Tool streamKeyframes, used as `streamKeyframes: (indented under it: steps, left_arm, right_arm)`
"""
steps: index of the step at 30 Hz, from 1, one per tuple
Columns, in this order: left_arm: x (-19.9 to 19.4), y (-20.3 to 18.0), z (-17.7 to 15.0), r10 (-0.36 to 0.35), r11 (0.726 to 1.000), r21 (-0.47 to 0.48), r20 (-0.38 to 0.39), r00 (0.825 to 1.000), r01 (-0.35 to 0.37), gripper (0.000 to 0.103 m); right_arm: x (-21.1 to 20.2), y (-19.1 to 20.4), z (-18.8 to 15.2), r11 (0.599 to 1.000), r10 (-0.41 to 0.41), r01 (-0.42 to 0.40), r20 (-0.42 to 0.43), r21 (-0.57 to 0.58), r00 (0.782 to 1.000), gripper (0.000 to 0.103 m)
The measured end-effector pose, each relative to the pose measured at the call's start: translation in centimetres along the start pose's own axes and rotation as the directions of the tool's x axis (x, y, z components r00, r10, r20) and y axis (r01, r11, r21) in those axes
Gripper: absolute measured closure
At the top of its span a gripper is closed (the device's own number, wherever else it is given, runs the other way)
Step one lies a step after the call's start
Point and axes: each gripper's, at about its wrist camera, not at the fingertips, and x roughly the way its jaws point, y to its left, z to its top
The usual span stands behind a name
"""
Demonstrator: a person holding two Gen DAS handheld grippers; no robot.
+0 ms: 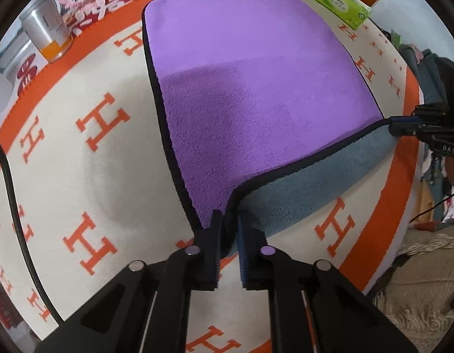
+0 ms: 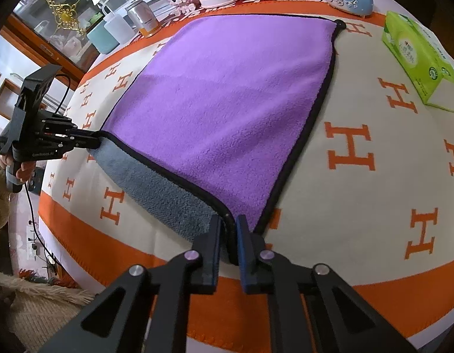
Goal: Fold towel
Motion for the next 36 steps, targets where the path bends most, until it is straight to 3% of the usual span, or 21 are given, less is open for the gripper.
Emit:
streamKeyframes:
  steps: [4,9,16,20,28,36]
  left_arm:
    - [-0.7,-1.1,0.0,0.046,0.998,0.035,0.013,0.999,-0.047,0.098]
    - [-2.5,-1.6,0.7,0.156,0.987,0.03,0.063,0.986,-0.158,0.098]
    - [-6.1,-2.4,4.1,0.268,0.96,0.03,0.181,0.946,-0.277,0.098]
    - [-7.3,-1.9,6.8,0.323,0.944,-0.015,0.231,0.918,-0.329,0.098]
    - [-8.2,0.4,13.2,0.414,0.91,-0.149,0.29,0.863,-0.386,0.098]
    - [-6.5,2.0,18.4,0.488,0.87,-0.235,0.291,0.823,-0.433,0.098]
  right_arm:
    - [-0.6,0.2,0.0,1.0,-0.006,0.005,0.022,0.01,1.0,0.097]
    - [-2.0,0.6,0.5,0.999,-0.04,0.039,0.076,0.018,0.996,0.097]
    - [-4.4,0.2,3.2,0.995,-0.101,0.096,0.17,0.036,0.98,0.098]
    - [-5.9,-0.7,5.5,0.992,-0.125,0.116,0.228,0.052,0.966,0.097]
    - [-6.8,-2.2,11.3,0.982,-0.191,0.177,0.317,0.072,0.929,0.097]
    - [-4.9,-6.0,17.5,0.971,-0.225,0.183,0.329,0.155,0.917,0.097]
